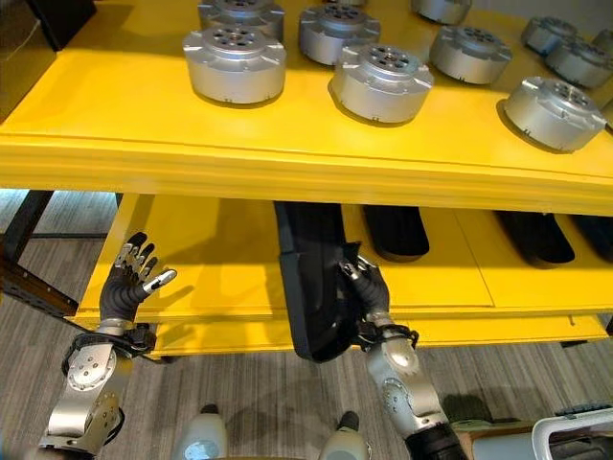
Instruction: Move parts from the plastic box to the shelf.
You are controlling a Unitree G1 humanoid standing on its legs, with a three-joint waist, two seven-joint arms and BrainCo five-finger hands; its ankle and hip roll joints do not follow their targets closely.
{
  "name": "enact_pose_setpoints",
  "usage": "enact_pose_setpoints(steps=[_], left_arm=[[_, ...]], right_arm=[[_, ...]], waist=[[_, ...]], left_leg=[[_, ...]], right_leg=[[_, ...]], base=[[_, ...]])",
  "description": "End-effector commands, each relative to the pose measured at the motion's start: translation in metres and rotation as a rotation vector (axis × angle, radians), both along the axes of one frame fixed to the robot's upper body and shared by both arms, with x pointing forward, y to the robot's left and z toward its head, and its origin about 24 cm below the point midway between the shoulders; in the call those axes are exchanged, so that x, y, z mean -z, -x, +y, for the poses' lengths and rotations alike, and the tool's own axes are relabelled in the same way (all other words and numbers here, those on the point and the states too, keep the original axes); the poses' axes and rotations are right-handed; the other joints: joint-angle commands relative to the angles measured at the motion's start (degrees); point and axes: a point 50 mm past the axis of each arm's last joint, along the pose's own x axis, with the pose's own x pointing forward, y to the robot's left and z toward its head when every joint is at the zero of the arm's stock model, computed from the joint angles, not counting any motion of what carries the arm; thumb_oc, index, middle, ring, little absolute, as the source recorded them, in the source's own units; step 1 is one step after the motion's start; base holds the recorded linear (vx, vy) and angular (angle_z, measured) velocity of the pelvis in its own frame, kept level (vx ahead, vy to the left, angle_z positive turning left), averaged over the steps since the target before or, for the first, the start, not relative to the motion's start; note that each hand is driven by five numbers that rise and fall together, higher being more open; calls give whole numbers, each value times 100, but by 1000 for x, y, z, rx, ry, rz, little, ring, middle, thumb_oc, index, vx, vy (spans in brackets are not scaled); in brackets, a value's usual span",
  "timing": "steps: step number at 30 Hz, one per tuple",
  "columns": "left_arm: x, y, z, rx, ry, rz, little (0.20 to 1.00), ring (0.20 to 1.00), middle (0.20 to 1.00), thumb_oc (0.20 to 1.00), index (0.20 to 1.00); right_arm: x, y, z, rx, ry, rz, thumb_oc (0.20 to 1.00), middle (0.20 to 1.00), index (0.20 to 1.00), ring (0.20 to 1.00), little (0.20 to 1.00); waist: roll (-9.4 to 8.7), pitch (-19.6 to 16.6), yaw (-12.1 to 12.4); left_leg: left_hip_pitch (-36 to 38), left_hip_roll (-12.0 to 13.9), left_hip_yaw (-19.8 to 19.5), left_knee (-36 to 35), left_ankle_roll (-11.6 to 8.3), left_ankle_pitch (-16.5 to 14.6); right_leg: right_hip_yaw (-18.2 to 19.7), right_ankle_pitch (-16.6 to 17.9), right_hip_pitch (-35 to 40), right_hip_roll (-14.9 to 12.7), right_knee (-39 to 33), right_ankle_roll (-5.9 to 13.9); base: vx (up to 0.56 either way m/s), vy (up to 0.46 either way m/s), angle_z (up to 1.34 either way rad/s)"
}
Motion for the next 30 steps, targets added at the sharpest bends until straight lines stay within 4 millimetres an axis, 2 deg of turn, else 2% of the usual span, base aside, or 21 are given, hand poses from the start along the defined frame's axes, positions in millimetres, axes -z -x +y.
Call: enact_pose_setpoints(steps=[1, 2, 3, 8, 13, 17, 18, 19, 23, 26, 29, 30], left_arm=[[-28, 1, 1, -7, -42, -134, 1000, 1000, 1000, 1000, 1000], [-28, 1, 2, -7, -43, -135, 1000, 1000, 1000, 1000, 1000], [-30, 0, 2, -13, -46, -139, 1000, 1000, 1000, 1000, 1000], [-29, 0, 2, -11, -37, -128, 1000, 1000, 1000, 1000, 1000], [-34, -1, -3, 21, -25, -146, 1000, 1000, 1000, 1000, 1000], [-39, -3, -7, 58, -26, -160, 1000, 1000, 1000, 1000, 1000], [-43, -6, -11, 89, -16, -175, 1000, 1000, 1000, 1000, 1000], [-43, -6, -11, 90, -16, -177, 1000, 1000, 1000, 1000, 1000], [-51, -10, -20, 139, -4, -209, 1000, 1000, 1000, 1000, 1000], [-54, -13, -26, 165, 11, -225, 1000, 1000, 1000, 1000, 1000], [-61, -17, -36, 210, 17, -254, 1000, 1000, 1000, 1000, 1000], [-61, -17, -36, 210, 17, -255, 1000, 1000, 1000, 1000, 1000]], right_arm=[[-38, -18, 11, -28, -54, -155, 200, 200, 200, 200, 200], [-38, -18, 11, -28, -54, -155, 200, 200, 200, 200, 200], [-45, -25, 23, -57, -56, -166, 200, 200, 200, 200, 200], [-48, -44, 37, -30, -66, -140, 200, 200, 200, 200, 200], [-63, -75, 33, 61, 6, -131, 200, 200, 200, 200, 200], [-91, -99, 18, 176, 27, -168, 200, 200, 200, 200, 200], [-115, -113, 2, 266, 62, -207, 200, 200, 200, 200, 200], [-116, -113, 2, 266, 62, -208, 200, 200, 200, 200, 200], [-146, -130, -16, 369, 79, -229, 200, 200, 200, 200, 200], [-159, -140, -25, 419, 135, -214, 200, 200, 200, 200, 200], [-169, -153, -48, 532, 229, -136, 200, 200, 200, 200, 200], [-169, -153, -48, 532, 228, -137, 200, 200, 200, 200, 200]], waist=[[1, 58, 230], [-3, 62, 226], [-58, 81, 379], [-125, 87, 724], [-136, 121, 1022], [-71, 260, 1169], [62, 453, 1219], [63, 457, 1222], [276, 678, 1200], [395, 747, 1121], [574, 905, 1011], [572, 902, 1014]], left_leg=[[-312, 51, -73, -523, 169, 751], [-316, 50, -76, -518, 170, 749], [-372, 23, -120, -504, 176, 749], [-521, -78, -310, -515, 199, 771], [-627, -88, -470, -514, 195, 776], [-808, -110, -612, -393, 188, 789], [-1030, -118, -683, -163, 184, 766], [-1045, -117, -685, -146, 184, 758], [-1379, -178, -782, 327, 209, 659], [-1528, -212, -824, 636, 214, 565], [-1977, -260, -879, 1278, 247, 382], [-1992, -259, -876, 1291, 247, 376]], right_leg=[[-146, 78, 658, -277, 133, 248], [-148, 78, 659, -278, 132, 248], [-219, 92, 682, -272, 122, 250], [-502, 102, 795, -236, 72, 254], [-646, 83, 820, -161, 105, 242], [-714, -10, 727, -146, 258, 199], [-710, -180, 529, -143, 512, 149], [-706, -188, 515, -144, 528, 149], [-561, -481, 150, -216, 1135, 55], [-400, -681, -95, -250, 1552, -14], [-97, -1072, -718, -349, 2371, -107], [-88, -1078, -738, -351, 2387, -106]], base=[[36, -12, 10], [37, -13, 10], [38, -25, 14], [51, -34, 30], [27, -45, 21], [-38, -43, 18], [-115, -27, 15], [-127, -23, 7], [-101, 23, 4], [-93, 43, 4], [-162, 50, -7], [-141, 41, -17]])
